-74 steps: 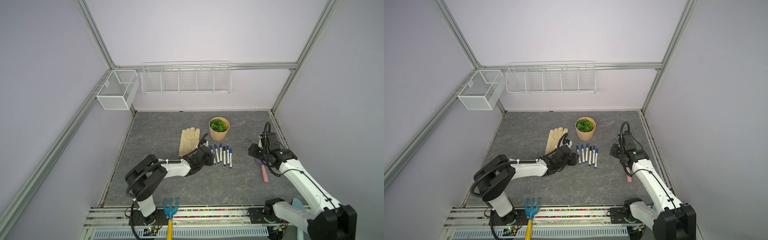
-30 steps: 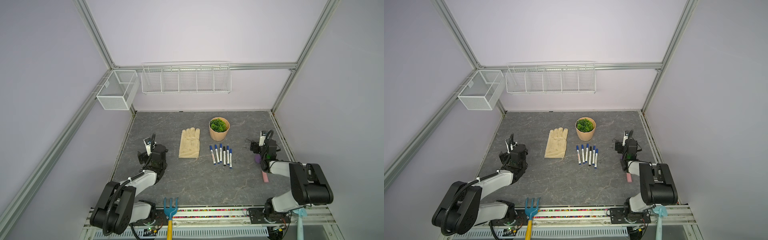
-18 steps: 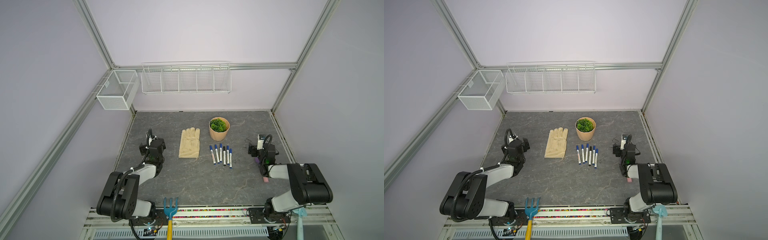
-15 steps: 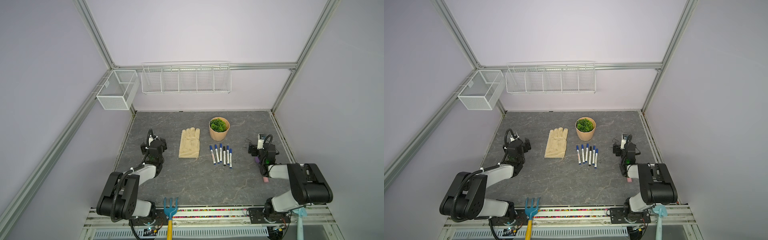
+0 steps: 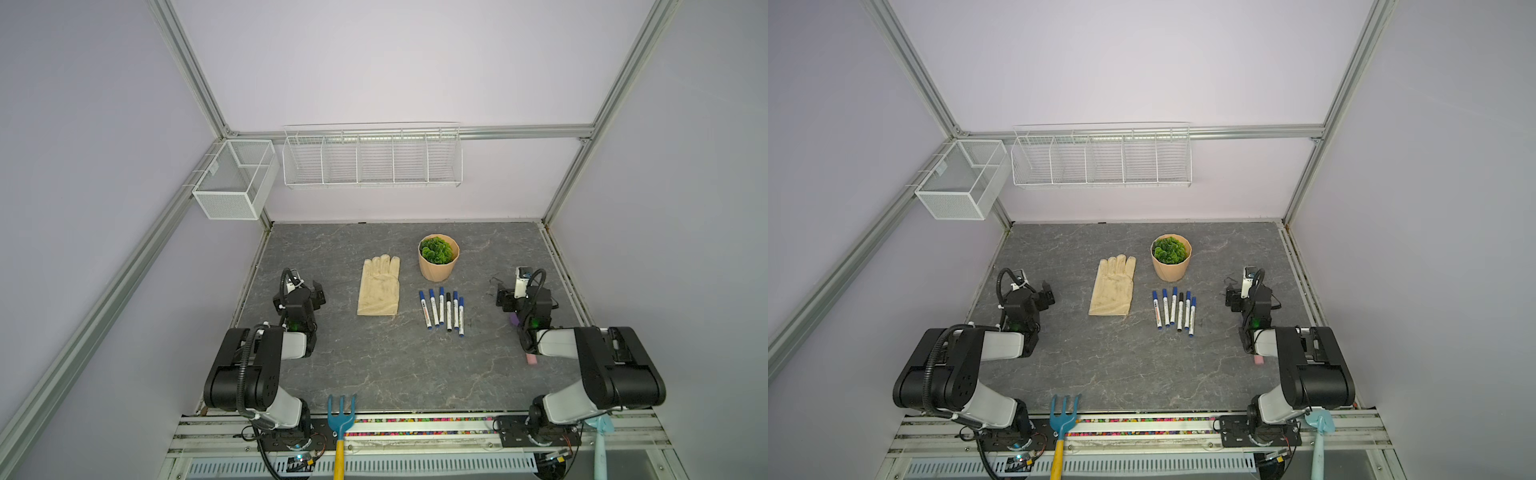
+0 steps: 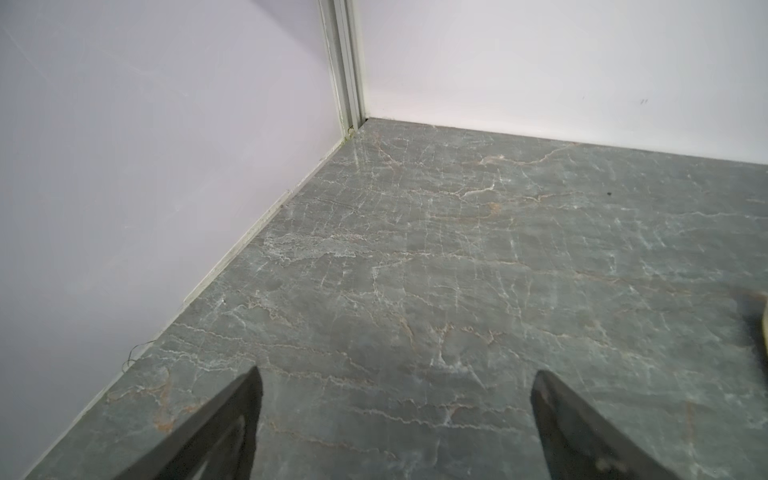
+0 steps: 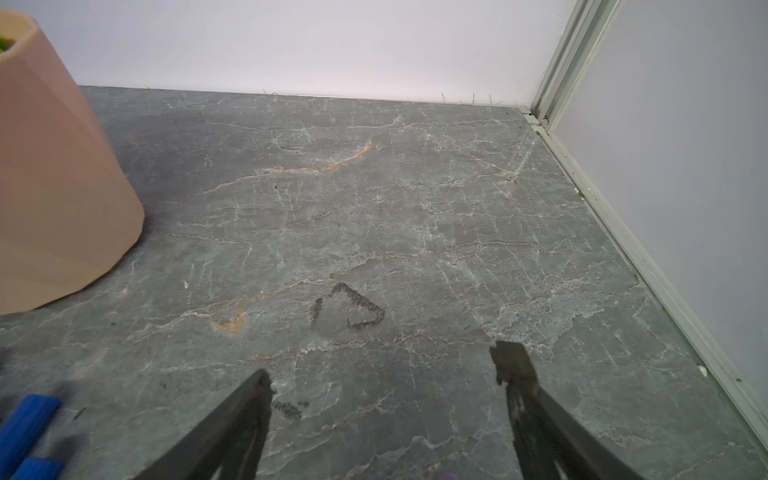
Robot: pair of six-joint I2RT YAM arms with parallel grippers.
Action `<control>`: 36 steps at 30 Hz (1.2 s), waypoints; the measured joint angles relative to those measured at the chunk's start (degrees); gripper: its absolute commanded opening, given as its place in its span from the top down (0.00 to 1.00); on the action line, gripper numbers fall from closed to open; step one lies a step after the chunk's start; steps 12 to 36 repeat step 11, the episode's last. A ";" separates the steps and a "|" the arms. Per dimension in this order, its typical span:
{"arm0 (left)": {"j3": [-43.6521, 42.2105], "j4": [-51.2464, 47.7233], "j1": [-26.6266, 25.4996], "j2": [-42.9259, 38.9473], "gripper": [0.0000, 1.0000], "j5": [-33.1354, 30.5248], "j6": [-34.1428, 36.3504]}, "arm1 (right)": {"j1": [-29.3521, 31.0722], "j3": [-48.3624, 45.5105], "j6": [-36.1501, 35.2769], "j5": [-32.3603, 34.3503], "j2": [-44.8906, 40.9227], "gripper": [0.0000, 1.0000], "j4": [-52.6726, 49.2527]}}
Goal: Insert the pens into the pen caps
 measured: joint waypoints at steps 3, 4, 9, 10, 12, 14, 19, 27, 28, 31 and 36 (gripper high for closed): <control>0.00 0.72 0.26 0.00 0.00 1.20 -0.24 | -0.31 0.00 0.00 -0.28 0.00 0.11 -0.02; 0.00 0.79 0.24 0.00 0.00 1.53 -0.28 | -0.37 0.00 0.00 -0.39 0.00 0.11 -0.02; 0.00 0.94 0.28 0.00 0.00 2.40 -0.42 | -0.74 0.07 0.02 -1.62 0.00 0.11 -0.07; 0.00 0.96 0.28 0.00 0.00 2.47 -0.39 | -0.83 0.07 0.02 -1.62 0.00 0.11 -0.07; 0.00 0.96 0.28 0.00 0.00 2.58 -0.39 | -0.85 0.09 0.02 -1.64 0.00 0.11 -0.07; 0.00 0.96 0.28 0.00 0.00 2.58 -0.39 | -0.85 0.09 0.02 -1.64 0.00 0.11 -0.07; 0.00 0.96 0.28 0.00 0.00 2.58 -0.39 | -0.85 0.09 0.02 -1.64 0.00 0.11 -0.07; 0.00 0.96 0.28 0.00 0.00 2.58 -0.39 | -0.85 0.09 0.02 -1.64 0.00 0.11 -0.07; 0.00 0.96 0.28 0.00 0.00 2.58 -0.39 | -0.85 0.09 0.02 -1.64 0.00 0.11 -0.07; 0.00 0.96 0.28 0.00 0.00 2.58 -0.39 | -0.85 0.09 0.02 -1.64 0.00 0.11 -0.07; 0.00 0.96 0.28 0.00 0.00 2.58 -0.39 | -0.85 0.09 0.02 -1.64 0.00 0.11 -0.07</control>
